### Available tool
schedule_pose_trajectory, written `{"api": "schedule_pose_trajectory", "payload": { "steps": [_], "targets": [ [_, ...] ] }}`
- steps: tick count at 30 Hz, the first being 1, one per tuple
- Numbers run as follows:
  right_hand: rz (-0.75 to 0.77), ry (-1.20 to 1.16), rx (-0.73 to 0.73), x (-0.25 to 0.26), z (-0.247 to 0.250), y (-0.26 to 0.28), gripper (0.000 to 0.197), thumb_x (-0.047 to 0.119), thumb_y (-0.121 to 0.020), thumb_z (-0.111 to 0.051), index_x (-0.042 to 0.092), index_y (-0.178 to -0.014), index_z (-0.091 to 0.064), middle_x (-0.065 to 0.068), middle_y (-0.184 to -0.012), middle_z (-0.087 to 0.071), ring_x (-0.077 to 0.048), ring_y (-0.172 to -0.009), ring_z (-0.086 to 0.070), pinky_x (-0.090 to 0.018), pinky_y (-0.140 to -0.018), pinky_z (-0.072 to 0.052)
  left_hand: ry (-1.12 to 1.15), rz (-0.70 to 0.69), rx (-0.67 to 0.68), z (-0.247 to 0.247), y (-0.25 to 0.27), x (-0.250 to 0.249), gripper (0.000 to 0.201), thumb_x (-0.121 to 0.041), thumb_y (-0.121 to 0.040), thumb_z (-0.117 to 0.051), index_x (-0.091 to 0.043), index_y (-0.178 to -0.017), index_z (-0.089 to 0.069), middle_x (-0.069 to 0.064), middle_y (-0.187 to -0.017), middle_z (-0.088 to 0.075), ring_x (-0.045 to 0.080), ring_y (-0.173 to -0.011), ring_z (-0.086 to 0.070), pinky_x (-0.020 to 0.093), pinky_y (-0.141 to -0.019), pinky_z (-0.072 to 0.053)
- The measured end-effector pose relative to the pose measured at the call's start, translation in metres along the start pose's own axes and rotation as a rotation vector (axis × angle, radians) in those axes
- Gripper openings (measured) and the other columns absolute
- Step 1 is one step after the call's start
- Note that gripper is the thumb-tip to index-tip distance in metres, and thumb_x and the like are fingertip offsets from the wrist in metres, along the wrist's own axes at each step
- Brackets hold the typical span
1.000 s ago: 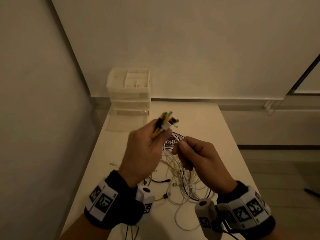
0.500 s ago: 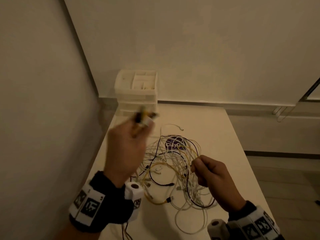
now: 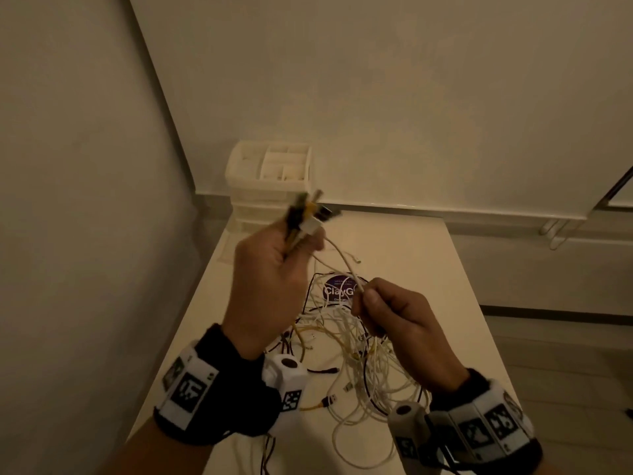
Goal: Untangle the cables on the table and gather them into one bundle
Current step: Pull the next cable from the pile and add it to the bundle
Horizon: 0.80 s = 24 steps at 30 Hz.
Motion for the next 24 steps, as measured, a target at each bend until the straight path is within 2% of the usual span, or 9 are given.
{"api": "schedule_pose_trajectory", "payload": {
  "steps": [4, 8, 11, 14, 16, 18, 20, 22, 24],
  "targets": [
    [-0.078, 0.094, -0.037, -0.049, 0.006, 0.008, 0.029, 0.027, -0.097, -0.044, 0.013, -0.076, -0.059, 0.003, -0.062, -0.044, -0.013, -0.058, -0.038, -0.028, -0.059, -0.033, -0.041, -0.025, -0.189, 0.035, -0.015, 0.002, 0.023, -0.034, -0.094, -0.057, -0.023, -0.076, -0.064, -0.017, -0.049, -0.054, -0.002, -0.04, -0.04, 0.019, -0.044, -0.03],
    [-0.123, 0.217, -0.065, -0.076, 0.009, 0.011, 0.029, 0.029, -0.096, -0.045, 0.015, -0.074, -0.058, 0.009, -0.06, -0.046, -0.006, -0.056, -0.04, -0.024, -0.058, -0.036, 0.038, 0.07, -0.412, 0.071, -0.022, 0.03, 0.027, -0.037, -0.094, -0.058, -0.024, -0.072, -0.064, -0.008, -0.05, -0.049, 0.02, -0.042, -0.034, 0.031, -0.044, -0.031],
    [-0.105, 0.295, -0.09, -0.078, 0.006, 0.009, 0.029, 0.027, -0.098, -0.046, 0.018, -0.073, -0.057, 0.01, -0.06, -0.048, -0.005, -0.056, -0.041, -0.025, -0.057, -0.036, -0.079, 0.073, -0.487, 0.09, -0.023, 0.039, 0.024, -0.047, -0.092, -0.057, -0.029, -0.084, -0.07, -0.004, -0.068, -0.06, 0.027, -0.055, -0.05, 0.039, -0.057, -0.042],
    [-0.102, 0.223, -0.218, -0.064, 0.013, 0.001, 0.032, 0.028, -0.097, -0.047, 0.015, -0.07, -0.057, 0.006, -0.056, -0.044, -0.009, -0.054, -0.038, -0.028, -0.054, -0.032, -0.299, 0.024, -0.433, 0.081, -0.018, 0.029, 0.027, -0.037, -0.094, -0.06, -0.02, -0.114, -0.067, -0.015, -0.089, -0.064, -0.001, -0.077, -0.061, 0.018, -0.072, -0.046],
    [-0.113, 0.169, -0.251, -0.048, 0.019, -0.006, 0.034, 0.023, -0.1, -0.049, 0.013, -0.069, -0.057, 0.005, -0.054, -0.041, -0.012, -0.053, -0.034, -0.03, -0.053, -0.029, -0.36, -0.026, -0.423, 0.067, -0.009, 0.018, 0.03, -0.029, -0.093, -0.064, -0.023, -0.122, -0.062, -0.02, -0.095, -0.064, -0.013, -0.078, -0.059, 0.009, -0.074, -0.045],
    [-0.102, 0.136, -0.186, -0.028, 0.018, -0.013, 0.035, 0.022, -0.101, -0.048, 0.01, -0.07, -0.058, 0.004, -0.055, -0.04, -0.013, -0.053, -0.033, -0.033, -0.054, -0.028, -0.335, -0.065, -0.317, 0.044, 0.002, 0.009, 0.029, -0.024, -0.092, -0.066, -0.024, -0.121, -0.063, -0.013, -0.088, -0.068, -0.008, -0.064, -0.058, 0.01, -0.061, -0.046],
    [-0.081, 0.068, -0.089, -0.007, 0.011, -0.017, 0.036, 0.027, -0.099, -0.048, 0.008, -0.071, -0.06, 0.0, -0.056, -0.038, -0.013, -0.052, -0.032, -0.034, -0.053, -0.028, -0.243, -0.051, -0.036, 0.011, 0.01, 0.004, 0.028, -0.021, -0.092, -0.066, -0.028, -0.119, -0.065, -0.012, -0.075, -0.07, 0.002, -0.05, -0.055, 0.018, -0.047, -0.046],
    [-0.072, -0.038, -0.005, 0.011, 0.003, -0.018, 0.035, 0.027, -0.095, -0.047, 0.006, -0.071, -0.062, -0.002, -0.054, -0.037, -0.013, -0.05, -0.03, -0.031, -0.051, -0.026, -0.165, -0.03, 0.215, -0.016, 0.018, 0.003, 0.026, -0.022, -0.092, -0.066, -0.03, -0.117, -0.066, -0.007, -0.082, -0.073, 0.011, -0.06, -0.064, 0.034, -0.054, -0.053],
    [-0.076, -0.138, 0.035, 0.024, 0.0, -0.019, 0.035, 0.024, -0.094, -0.047, 0.002, -0.072, -0.063, -0.004, -0.054, -0.035, -0.014, -0.049, -0.027, -0.032, -0.051, -0.022, -0.13, -0.048, 0.256, -0.023, 0.018, 0.005, 0.015, -0.025, -0.093, -0.064, -0.024, -0.107, -0.071, -0.007, -0.081, -0.071, 0.011, -0.069, -0.065, 0.037, -0.061, -0.052]
  ]
}}
Point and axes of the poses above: each hand's wrist, its own y-axis away from the middle knuckle, its own z-axis out of the back of the hand, x = y × z, the point moved 5 cm from there along -y, towards the middle knuckle
